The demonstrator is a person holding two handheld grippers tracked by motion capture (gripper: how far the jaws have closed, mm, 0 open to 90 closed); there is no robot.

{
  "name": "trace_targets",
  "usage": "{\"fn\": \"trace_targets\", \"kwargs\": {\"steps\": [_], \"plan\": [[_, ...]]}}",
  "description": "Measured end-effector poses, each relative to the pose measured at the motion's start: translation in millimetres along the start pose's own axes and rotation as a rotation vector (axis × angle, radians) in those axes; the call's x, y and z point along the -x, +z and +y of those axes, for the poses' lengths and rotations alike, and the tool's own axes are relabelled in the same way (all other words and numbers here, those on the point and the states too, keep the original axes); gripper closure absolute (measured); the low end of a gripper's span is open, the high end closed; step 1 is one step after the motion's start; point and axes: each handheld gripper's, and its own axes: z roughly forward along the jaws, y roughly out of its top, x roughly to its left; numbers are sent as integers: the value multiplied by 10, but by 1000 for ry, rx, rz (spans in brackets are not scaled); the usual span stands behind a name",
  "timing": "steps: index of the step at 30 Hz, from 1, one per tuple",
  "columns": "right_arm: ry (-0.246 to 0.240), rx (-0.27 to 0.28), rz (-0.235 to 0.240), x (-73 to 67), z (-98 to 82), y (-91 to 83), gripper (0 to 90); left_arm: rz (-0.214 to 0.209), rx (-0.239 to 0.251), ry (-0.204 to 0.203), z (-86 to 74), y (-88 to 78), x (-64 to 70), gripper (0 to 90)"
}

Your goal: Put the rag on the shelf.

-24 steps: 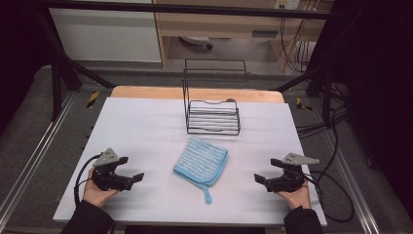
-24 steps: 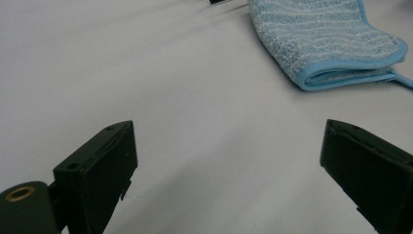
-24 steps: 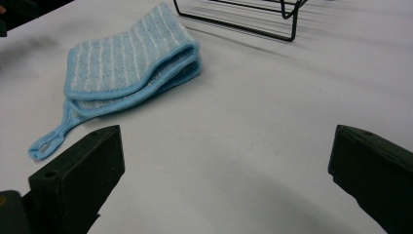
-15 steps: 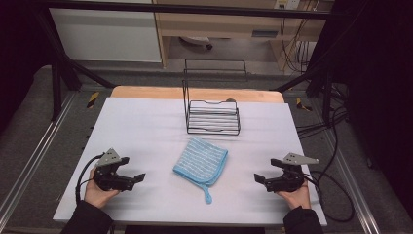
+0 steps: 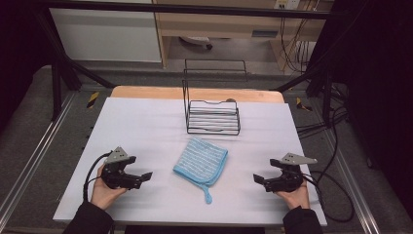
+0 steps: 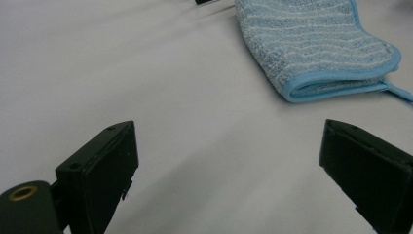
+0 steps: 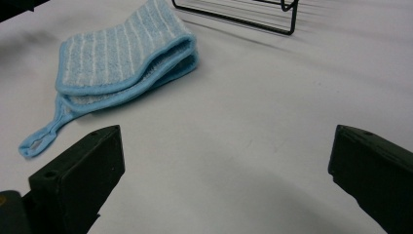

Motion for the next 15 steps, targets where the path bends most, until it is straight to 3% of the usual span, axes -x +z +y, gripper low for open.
{"fn": "trace_targets", "kwargs": {"steps": [15], "plan": [[-3, -4, -7, 2, 0, 1, 6, 6, -12, 3, 275, 143, 197, 102]]}}
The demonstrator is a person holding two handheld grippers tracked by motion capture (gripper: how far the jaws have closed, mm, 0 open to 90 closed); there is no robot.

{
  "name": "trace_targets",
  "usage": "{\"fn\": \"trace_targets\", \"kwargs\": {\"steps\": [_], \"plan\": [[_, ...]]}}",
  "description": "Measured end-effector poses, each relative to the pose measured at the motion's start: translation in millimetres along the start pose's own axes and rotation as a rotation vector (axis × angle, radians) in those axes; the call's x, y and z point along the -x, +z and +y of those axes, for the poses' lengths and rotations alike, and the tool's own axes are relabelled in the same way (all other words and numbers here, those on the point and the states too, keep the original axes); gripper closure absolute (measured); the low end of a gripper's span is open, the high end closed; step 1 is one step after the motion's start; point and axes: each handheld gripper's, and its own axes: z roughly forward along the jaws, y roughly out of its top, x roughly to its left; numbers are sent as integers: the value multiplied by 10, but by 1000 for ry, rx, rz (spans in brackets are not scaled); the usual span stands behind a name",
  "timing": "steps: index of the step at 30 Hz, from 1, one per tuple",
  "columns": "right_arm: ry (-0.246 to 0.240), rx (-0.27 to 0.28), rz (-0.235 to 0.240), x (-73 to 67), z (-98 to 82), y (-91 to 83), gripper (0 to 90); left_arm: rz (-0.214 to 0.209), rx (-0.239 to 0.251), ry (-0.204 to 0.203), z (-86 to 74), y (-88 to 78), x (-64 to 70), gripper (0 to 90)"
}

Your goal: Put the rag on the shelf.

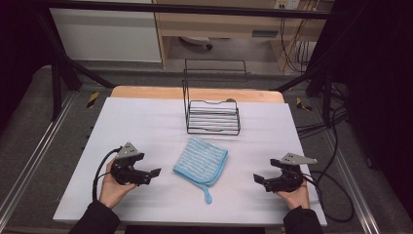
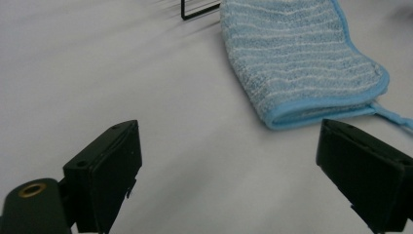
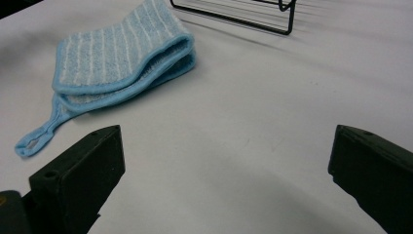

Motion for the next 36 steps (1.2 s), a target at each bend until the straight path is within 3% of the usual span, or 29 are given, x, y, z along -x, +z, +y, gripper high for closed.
{"fn": "trace_targets", "kwargs": {"steps": [6, 16, 24, 29, 36], "plan": [[2, -1, -3, 1, 1, 4, 6, 3, -23, 10, 123, 132, 99, 137], [4, -7, -5, -1, 0, 9, 7, 15, -41, -48, 236, 376, 199, 285], [0, -18, -3, -2, -4, 21, 9, -20, -95, -71, 180, 588, 276, 480], [-2, -24, -2, -7, -3, 33, 9, -35, -109, -96, 147, 655, 283, 546], [-3, -27, -3, -10, -4, 33, 9, -49, -128, -91, 90, 718, 343, 638]]}}
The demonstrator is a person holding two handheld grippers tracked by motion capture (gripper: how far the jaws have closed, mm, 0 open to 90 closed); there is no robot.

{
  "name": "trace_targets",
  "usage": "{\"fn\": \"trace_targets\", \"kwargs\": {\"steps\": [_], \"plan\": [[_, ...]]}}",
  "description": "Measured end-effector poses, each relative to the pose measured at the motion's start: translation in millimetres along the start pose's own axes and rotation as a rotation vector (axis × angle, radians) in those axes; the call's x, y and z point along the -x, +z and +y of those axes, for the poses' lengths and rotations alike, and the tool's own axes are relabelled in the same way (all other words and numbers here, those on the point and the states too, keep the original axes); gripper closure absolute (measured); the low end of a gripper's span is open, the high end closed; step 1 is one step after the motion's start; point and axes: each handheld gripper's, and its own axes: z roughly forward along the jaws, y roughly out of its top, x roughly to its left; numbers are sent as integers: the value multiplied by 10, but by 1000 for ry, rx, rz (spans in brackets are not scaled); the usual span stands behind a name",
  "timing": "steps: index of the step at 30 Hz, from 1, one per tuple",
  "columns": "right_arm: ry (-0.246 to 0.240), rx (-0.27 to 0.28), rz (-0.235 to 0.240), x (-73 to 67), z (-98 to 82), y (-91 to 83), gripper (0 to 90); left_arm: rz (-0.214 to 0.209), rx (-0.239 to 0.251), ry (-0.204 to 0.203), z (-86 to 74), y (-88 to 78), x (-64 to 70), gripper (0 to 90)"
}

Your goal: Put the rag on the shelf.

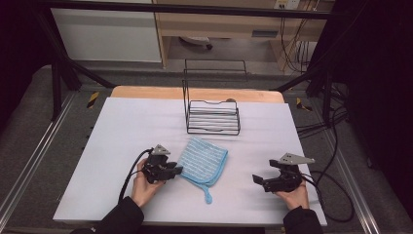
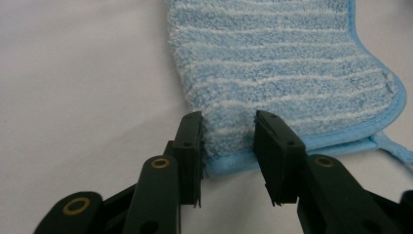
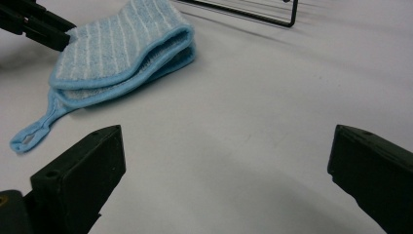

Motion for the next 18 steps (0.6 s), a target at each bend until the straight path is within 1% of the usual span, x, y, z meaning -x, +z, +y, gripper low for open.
{"fn": "trace_targets", "kwargs": {"steps": [3, 6, 7, 11, 13, 15, 18], "plan": [[-3, -1, -1, 3, 1, -1, 9, -6, -2, -8, -9, 13, -3, 655], [2, -4, -3, -4, -2, 11, 9, 0, -2, -18, -11, 20, 23, 695], [2, -4, -3, -4, -2, 11, 9, 3, -1, -19, -10, 20, 30, 695], [-1, -8, -4, -6, -2, 14, 10, 8, -1, -30, 3, 12, 31, 766], [-2, -8, -4, -6, -3, 16, 10, 12, -4, -33, 12, 4, 33, 788], [-6, -8, -3, -6, -4, 18, 10, 14, -4, -36, 20, -4, 39, 801], [-5, -8, -3, -8, -4, 15, 11, 4, -12, -45, 33, -33, 35, 811]]}}
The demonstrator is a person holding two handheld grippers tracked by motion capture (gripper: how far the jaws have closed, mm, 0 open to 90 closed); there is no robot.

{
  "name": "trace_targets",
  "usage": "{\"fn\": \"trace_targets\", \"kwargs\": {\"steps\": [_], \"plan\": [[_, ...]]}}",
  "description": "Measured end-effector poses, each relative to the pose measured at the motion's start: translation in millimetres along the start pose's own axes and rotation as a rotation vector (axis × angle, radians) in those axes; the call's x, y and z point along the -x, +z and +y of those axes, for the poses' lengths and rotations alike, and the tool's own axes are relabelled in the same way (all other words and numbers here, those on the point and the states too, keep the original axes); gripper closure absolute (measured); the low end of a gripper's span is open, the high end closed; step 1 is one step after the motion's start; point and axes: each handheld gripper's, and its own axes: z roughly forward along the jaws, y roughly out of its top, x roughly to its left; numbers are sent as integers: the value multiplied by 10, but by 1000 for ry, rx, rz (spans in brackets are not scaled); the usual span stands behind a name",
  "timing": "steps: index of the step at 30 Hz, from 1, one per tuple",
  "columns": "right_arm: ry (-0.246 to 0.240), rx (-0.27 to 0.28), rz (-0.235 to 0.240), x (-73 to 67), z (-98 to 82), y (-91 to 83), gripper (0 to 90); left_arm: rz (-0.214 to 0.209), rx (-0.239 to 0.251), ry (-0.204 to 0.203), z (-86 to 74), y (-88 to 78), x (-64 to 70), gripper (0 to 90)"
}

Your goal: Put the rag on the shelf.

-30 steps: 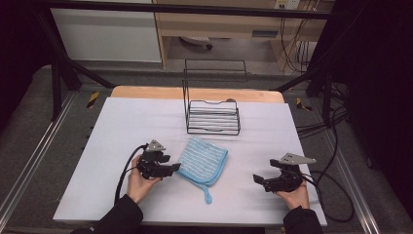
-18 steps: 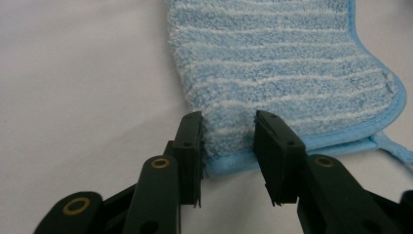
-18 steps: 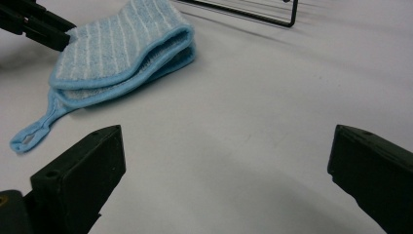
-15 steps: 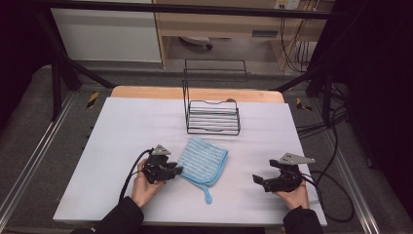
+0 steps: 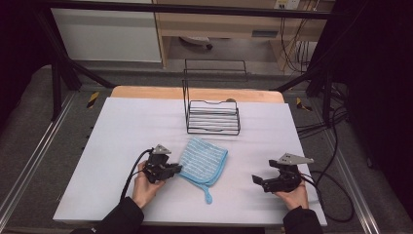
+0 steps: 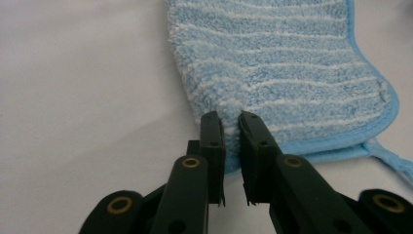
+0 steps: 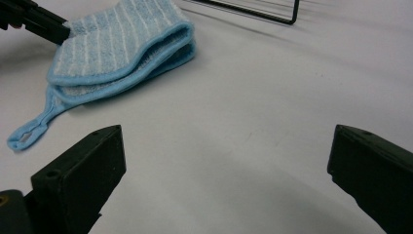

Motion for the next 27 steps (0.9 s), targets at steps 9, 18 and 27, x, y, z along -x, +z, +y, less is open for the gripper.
{"fn": "trace_targets", "kwargs": {"steps": [9, 18, 27], "plan": [[2, 7, 2, -4, 0, -7, 11, -16, -32, -5, -68, -192, -28, 819], [5, 8, 1, -9, -2, -11, 11, -16, -49, -15, -195, -262, -50, 818], [4, 10, 1, -7, -1, -12, 12, -24, -39, -35, -364, -385, -12, 816]]}}
